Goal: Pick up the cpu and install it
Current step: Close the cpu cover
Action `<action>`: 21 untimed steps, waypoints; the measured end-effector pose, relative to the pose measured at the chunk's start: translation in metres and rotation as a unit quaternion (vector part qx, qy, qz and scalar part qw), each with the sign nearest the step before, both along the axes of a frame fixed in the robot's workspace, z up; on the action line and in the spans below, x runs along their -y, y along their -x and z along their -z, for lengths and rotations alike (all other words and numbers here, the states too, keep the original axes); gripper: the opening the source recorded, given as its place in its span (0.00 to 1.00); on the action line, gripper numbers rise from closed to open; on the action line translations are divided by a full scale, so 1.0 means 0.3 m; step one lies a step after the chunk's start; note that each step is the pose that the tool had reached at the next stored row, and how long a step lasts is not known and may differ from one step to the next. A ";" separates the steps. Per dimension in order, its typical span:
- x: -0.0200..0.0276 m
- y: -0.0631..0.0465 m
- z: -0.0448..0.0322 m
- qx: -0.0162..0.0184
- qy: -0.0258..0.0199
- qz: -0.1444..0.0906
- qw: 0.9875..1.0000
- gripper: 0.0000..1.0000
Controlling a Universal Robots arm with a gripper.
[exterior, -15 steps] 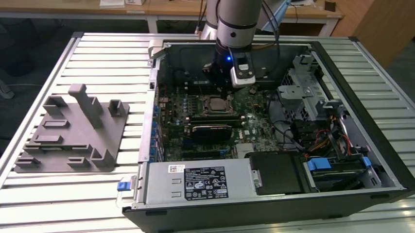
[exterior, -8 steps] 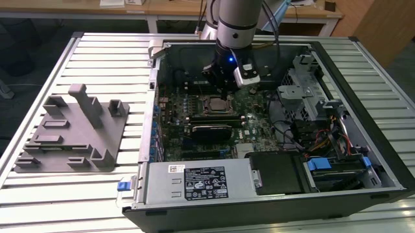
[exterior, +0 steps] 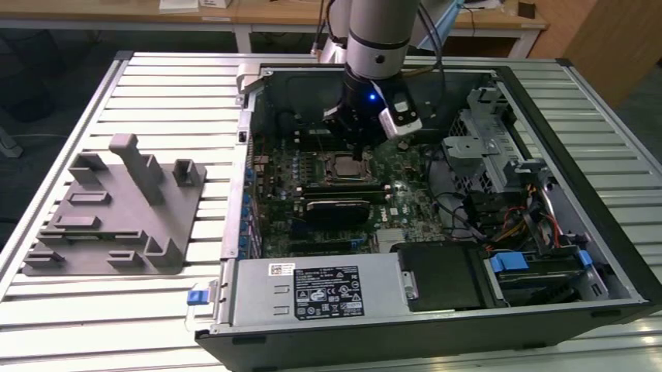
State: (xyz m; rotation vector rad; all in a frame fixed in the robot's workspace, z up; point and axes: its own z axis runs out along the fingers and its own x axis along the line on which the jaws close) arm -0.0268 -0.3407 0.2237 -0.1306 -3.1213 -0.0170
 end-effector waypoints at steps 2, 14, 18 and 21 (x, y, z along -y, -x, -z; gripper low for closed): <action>0.000 0.000 0.001 0.000 0.000 -0.017 1.000 0.11; 0.000 0.002 0.011 0.002 0.003 -0.012 1.000 0.11; 0.000 0.011 0.022 0.004 0.003 -0.010 1.000 0.11; 0.000 0.029 0.025 0.007 0.004 -0.010 1.000 0.11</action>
